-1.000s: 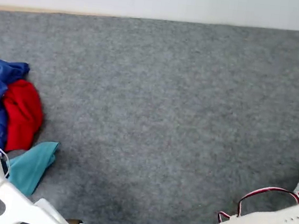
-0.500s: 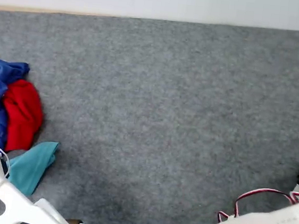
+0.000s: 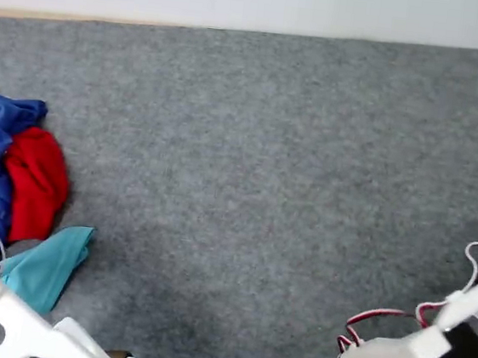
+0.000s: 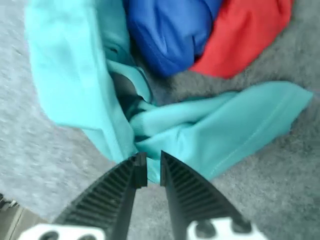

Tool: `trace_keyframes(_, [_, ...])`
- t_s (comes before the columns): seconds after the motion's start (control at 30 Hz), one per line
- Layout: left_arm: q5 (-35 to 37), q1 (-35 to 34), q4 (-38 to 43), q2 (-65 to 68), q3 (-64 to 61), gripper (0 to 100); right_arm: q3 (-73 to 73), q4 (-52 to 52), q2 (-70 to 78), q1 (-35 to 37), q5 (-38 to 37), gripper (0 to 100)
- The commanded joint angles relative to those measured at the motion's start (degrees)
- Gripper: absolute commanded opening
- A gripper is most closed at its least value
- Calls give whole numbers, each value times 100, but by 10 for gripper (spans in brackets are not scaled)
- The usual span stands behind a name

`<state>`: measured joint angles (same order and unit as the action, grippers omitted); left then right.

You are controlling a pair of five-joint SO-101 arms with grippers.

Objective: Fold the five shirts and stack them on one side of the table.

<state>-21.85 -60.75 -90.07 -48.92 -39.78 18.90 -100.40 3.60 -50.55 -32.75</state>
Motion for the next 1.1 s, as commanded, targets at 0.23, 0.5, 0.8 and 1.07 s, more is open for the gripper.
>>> trace_keyframes(0.23, [9,791,-721,-70,1596,70,-2681,-233,-2466,919,185,225])
trace_keyframes(0.5, [-1073,695,-677,-62,1059,172,-3771,-233,-3837,1024,149,225])
trace_keyframes(0.8, [-2549,-378,782,-53,145,222,-4026,-242,-4312,1024,149,225])
trace_keyframes(1.07, [-3165,-1231,1987,1099,-75,229,-4246,-251,-4365,1024,167,225])
